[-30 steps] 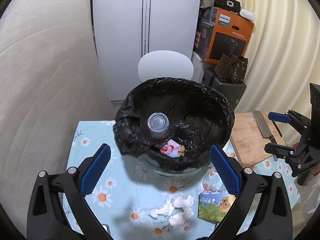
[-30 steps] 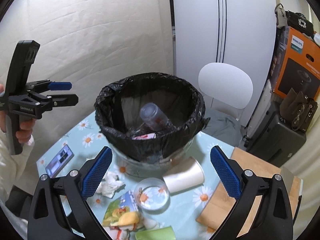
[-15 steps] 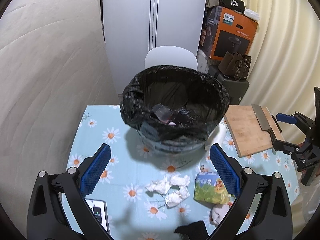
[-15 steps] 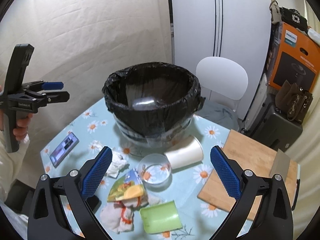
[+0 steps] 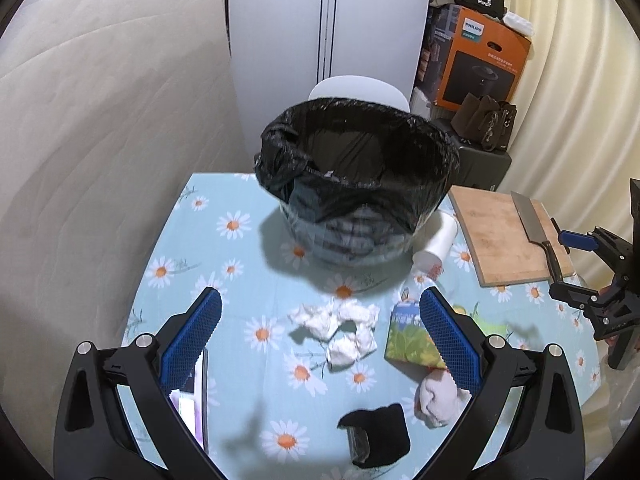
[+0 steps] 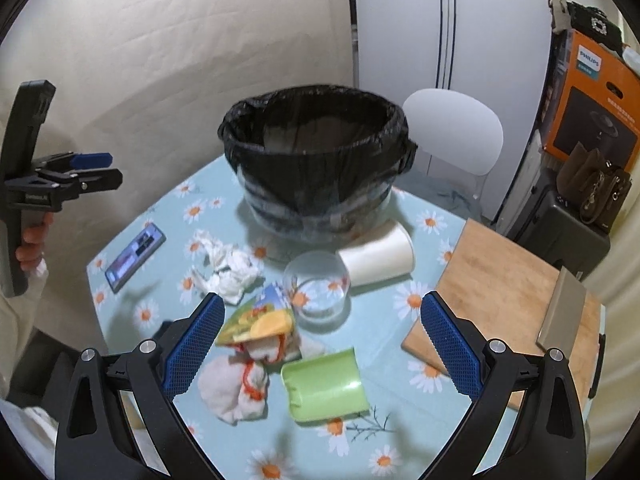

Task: Collect trash
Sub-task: 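Lower both tools back toward the remaining items on the table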

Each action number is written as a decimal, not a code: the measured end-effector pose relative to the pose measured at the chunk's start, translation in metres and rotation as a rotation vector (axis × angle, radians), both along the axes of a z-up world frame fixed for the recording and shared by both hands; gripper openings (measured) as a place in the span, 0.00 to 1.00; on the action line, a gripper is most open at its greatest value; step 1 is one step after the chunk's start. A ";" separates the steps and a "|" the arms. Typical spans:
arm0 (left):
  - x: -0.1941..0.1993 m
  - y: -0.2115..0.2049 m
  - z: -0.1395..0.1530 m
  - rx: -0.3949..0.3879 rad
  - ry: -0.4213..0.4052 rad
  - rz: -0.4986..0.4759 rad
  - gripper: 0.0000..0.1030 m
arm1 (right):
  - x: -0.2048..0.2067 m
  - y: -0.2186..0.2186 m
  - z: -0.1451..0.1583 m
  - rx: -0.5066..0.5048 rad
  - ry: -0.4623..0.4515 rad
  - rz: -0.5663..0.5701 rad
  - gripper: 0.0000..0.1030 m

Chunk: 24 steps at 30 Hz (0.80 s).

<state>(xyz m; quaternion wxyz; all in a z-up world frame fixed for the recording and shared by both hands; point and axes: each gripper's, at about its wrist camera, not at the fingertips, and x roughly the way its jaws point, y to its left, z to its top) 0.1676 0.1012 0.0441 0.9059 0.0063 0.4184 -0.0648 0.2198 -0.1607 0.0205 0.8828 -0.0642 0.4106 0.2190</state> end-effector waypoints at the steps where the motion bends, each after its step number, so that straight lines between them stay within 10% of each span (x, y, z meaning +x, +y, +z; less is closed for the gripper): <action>1: -0.004 0.000 -0.003 -0.001 0.008 0.004 0.94 | -0.002 -0.001 -0.003 -0.004 0.006 0.005 0.92; 24: -0.057 -0.021 -0.064 0.037 0.109 0.061 0.94 | -0.014 -0.012 -0.080 -0.088 0.153 0.061 0.92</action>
